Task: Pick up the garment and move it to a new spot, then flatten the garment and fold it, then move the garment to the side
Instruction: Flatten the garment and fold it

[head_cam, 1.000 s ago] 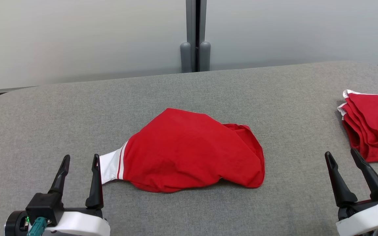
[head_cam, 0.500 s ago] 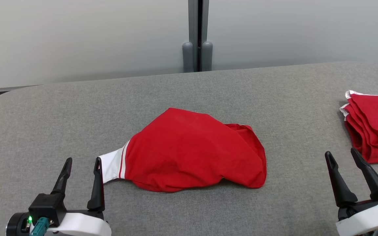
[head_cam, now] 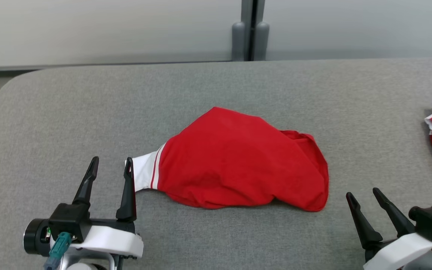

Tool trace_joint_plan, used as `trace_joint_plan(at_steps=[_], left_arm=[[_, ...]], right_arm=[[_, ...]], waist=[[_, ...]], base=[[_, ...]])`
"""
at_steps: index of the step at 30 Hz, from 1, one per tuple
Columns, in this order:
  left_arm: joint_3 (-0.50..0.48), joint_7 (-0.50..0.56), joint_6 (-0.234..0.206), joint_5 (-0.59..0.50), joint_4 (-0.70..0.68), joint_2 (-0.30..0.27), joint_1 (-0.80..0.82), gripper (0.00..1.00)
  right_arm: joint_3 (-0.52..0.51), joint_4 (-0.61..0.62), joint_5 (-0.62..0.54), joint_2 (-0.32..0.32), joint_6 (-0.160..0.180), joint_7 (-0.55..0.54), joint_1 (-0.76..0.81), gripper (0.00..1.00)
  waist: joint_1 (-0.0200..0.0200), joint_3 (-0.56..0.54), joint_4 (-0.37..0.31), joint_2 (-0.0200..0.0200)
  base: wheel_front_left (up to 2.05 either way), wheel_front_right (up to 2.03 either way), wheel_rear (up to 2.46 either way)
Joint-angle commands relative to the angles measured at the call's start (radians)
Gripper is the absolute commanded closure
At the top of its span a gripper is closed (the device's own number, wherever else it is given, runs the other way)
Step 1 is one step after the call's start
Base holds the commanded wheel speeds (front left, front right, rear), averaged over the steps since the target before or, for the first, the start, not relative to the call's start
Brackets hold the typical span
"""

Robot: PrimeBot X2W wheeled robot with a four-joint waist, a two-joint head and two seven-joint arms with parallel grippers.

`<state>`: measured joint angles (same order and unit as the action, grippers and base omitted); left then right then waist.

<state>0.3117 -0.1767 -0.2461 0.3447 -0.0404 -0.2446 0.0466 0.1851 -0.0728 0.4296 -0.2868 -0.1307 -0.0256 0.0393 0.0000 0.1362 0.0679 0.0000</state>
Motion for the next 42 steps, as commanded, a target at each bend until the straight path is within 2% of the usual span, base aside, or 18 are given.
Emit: trace_joint_plan(at_steps=[1,9,10,11,13,20,24,38,39,40,42], left_arm=[[-0.001,-0.005,0.007,-0.004,0.003,-0.003,0.019,0.00],[0.015,-0.036,0.015,-0.006,0.042,0.026,0.079,0.00],[0.015,-0.039,0.016,-0.005,0.048,0.028,0.085,0.00],[0.015,-0.043,0.018,-0.005,0.053,0.031,0.092,0.00],[0.015,-0.048,0.017,-0.005,0.062,0.035,0.097,0.00],[0.001,-0.064,0.015,0.000,0.076,0.031,0.105,0.00],[-0.002,-0.069,0.012,-0.001,0.074,0.024,0.101,0.00],[-0.004,-0.062,0.006,0.004,0.079,0.007,0.086,0.00],[-0.005,-0.060,0.005,0.006,0.080,0.005,0.080,0.00],[-0.006,-0.058,0.005,0.006,0.079,0.001,0.072,0.00],[-0.006,-0.056,0.001,0.006,0.076,-0.004,0.060,0.00]], right_arm=[[0.005,-0.010,0.001,-0.006,0.000,0.009,-0.017,0.00],[0.080,-0.211,0.038,0.002,0.000,0.032,-0.111,0.00],[0.089,-0.231,0.048,0.004,0.000,0.037,-0.121,0.12],[0.097,-0.250,0.051,0.001,0.000,0.037,-0.129,0.60],[0.109,-0.274,0.064,0.000,0.000,0.049,-0.137,1.00],[0.101,-0.236,0.103,-0.040,0.000,0.134,-0.161,1.00],[0.081,-0.189,0.102,-0.065,0.000,0.148,-0.150,1.00],[0.002,-0.023,0.018,-0.061,0.000,0.147,-0.130,0.99],[-0.010,-0.008,0.010,-0.058,0.000,0.145,-0.130,0.66],[-0.025,0.006,-0.006,-0.058,0.000,0.141,-0.131,0.02],[-0.053,0.036,-0.031,-0.052,0.000,0.129,-0.127,0.00]], waist=[[0.0000,0.029,0.023,0.0000],[0.0000,0.088,0.056,0.0000],[0.0000,0.092,0.057,0.0000],[0.0000,0.095,0.059,0.0000],[0.0000,0.098,0.058,0.0000],[0.0000,0.091,0.030,0.0000],[0.0000,0.086,0.012,0.0000],[0.0000,0.043,-0.028,0.0000],[0.0000,0.035,-0.031,0.0000],[0.0000,0.027,-0.035,0.0000],[0.0000,0.013,-0.041,0.0000]], base=[[0.00,0.00,0.00],[0.00,0.00,0.00],[0.00,0.00,0.00],[0.00,0.00,0.00],[0.00,0.00,0.00],[0.00,0.00,0.00],[0.00,0.00,0.00],[0.00,0.00,0.00],[0.00,0.00,0.00],[0.00,0.00,0.00],[0.00,0.00,0.00]])
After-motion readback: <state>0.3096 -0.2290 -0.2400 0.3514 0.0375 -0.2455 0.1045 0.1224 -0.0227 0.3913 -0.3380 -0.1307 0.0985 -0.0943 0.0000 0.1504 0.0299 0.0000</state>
